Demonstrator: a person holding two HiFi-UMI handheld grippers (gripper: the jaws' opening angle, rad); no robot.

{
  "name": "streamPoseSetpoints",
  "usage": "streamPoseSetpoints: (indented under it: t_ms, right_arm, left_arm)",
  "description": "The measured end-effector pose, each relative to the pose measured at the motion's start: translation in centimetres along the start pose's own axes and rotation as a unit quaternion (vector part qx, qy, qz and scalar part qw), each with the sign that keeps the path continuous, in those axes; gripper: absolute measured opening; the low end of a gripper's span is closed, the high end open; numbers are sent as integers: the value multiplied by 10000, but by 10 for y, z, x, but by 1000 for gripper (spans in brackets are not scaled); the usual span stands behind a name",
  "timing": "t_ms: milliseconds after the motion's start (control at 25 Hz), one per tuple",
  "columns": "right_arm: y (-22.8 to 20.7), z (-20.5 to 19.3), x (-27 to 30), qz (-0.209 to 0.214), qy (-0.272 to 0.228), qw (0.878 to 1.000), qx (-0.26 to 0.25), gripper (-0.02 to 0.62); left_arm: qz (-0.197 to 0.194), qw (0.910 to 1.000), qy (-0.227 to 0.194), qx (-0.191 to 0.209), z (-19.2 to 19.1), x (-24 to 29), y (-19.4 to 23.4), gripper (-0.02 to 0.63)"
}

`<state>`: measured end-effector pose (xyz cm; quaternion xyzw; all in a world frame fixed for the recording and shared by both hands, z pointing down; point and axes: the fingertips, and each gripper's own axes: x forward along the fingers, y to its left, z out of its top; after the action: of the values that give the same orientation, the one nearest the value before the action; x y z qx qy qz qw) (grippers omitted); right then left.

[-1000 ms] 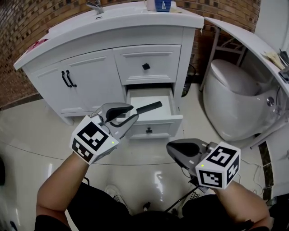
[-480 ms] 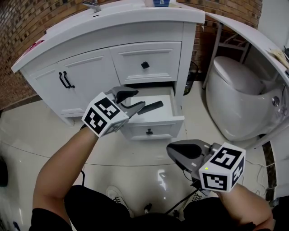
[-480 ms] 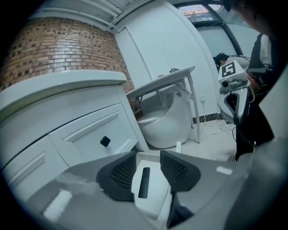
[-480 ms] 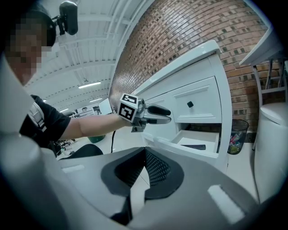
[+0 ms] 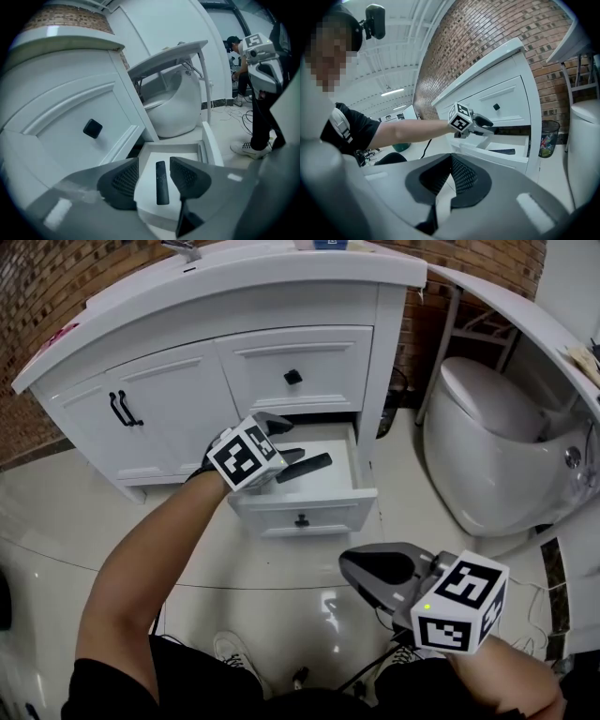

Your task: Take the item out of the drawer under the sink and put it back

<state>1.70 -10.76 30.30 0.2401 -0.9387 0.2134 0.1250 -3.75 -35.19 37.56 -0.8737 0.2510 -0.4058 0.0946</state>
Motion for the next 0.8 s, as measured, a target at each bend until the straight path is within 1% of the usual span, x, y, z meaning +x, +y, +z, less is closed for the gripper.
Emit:
streamPoseSetpoints:
  t_ms: [160, 280, 360, 440, 520, 600, 720, 800]
  right_arm:
    - [-4, 1, 2, -3, -2, 10000, 37, 3]
    - [-4, 2, 6, 55, 14, 9999, 91, 3]
    - [-4, 2, 9, 98, 12, 9999, 119, 3]
    - [-2, 1, 11, 151, 20, 9998, 141, 3]
    - [-2, 0, 14, 194, 37, 9997, 162, 2]
    - [-3, 0, 16, 216, 42, 9996, 196, 3]
    - [-7, 2, 18, 217, 25, 9994, 257, 3]
    - [-10, 3, 19, 208, 18, 9993, 307, 3]
  left_arm:
    - [-308, 9986, 423, 34, -21, 26, -4, 232]
    - [-391, 9975, 579, -48, -32, 43, -4, 232]
    - [-428, 9966, 708, 11, -39, 55, -4, 232]
    - [-496, 9959, 744, 115, -42, 65, -4, 232]
    - [-635, 9947, 798, 140, -48, 74, -6, 232]
    - [-875, 9913, 977, 139, -58, 84, -12, 232]
    - [-1305, 9817, 1390, 26, -78, 93, -24, 232]
    - [-1401, 9780, 1547, 20, -85, 99, -26, 232]
